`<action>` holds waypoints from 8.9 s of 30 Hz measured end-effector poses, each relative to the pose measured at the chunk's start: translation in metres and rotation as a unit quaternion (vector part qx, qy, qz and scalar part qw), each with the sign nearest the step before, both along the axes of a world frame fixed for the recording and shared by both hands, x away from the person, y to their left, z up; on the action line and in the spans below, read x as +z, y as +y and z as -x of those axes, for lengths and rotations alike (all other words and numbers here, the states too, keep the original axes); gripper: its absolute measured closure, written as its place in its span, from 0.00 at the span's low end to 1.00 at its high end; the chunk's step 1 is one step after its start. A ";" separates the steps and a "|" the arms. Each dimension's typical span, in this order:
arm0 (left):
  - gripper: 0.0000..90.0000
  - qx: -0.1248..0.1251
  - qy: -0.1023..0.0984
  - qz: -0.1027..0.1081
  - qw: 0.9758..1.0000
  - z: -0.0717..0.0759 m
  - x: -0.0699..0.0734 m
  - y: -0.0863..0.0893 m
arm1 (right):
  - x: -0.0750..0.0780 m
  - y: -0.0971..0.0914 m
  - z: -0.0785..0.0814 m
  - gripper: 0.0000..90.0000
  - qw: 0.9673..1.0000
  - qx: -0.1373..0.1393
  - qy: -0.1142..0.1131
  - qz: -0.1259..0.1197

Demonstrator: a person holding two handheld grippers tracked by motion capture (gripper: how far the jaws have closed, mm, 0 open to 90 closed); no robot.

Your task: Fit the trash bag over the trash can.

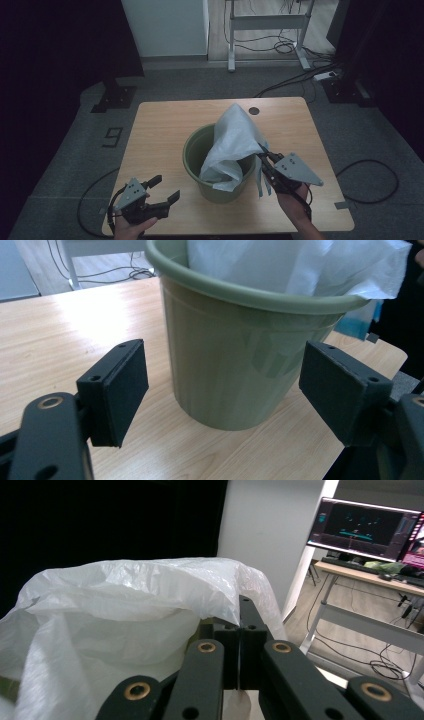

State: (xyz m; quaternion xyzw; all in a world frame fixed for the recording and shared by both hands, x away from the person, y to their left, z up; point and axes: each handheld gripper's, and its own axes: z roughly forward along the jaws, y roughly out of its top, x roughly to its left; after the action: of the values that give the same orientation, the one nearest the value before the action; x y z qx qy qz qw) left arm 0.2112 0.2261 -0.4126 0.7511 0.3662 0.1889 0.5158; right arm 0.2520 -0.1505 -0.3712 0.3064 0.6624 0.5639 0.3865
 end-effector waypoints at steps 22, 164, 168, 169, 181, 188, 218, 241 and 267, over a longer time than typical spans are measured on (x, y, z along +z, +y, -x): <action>0.21 -0.017 -0.005 -0.007 1.000 -0.006 0.005 -0.021 | -0.055 -0.006 0.035 0.40 0.999 0.007 0.030 -0.038; 1.00 -0.020 -0.020 0.016 0.999 -0.052 0.050 -0.088 | -0.094 -0.022 0.028 0.91 0.992 -0.110 0.055 -0.037; 1.00 -0.035 -0.024 0.008 0.999 -0.050 0.048 -0.094 | -0.068 -0.034 0.022 0.96 0.991 -0.123 0.027 -0.054; 1.00 -0.038 -0.024 0.007 0.999 -0.049 0.048 -0.095 | -0.061 -0.037 0.020 0.96 0.990 -0.125 0.021 -0.060; 0.98 -0.098 -0.022 -0.004 0.995 -0.043 0.044 -0.106 | 0.023 -0.036 0.012 0.96 0.988 -0.095 -0.063 -0.107; 0.73 -0.111 -0.030 0.011 0.993 -0.035 0.049 -0.100 | 0.026 -0.024 0.014 0.96 0.990 -0.080 -0.071 -0.092; 0.44 -0.078 -0.044 0.060 0.994 -0.059 0.101 -0.068 | 0.014 -0.025 0.007 0.97 0.994 -0.064 -0.075 -0.046; 0.93 -0.078 0.017 0.023 0.997 -0.092 0.076 -0.104 | 0.003 -0.007 0.015 0.97 0.997 -0.024 -0.077 -0.019; 1.00 -0.047 -0.021 0.172 0.984 -0.081 0.062 -0.047 | -0.041 -0.018 0.019 0.75 0.998 -0.028 0.011 -0.051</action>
State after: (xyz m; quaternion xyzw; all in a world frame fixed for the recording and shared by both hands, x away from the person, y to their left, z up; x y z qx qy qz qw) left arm 0.2922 0.1788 -0.3509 0.6630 0.3466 0.1147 0.6536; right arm 0.2333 -0.1689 -0.4118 0.3501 0.6277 0.5829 0.3789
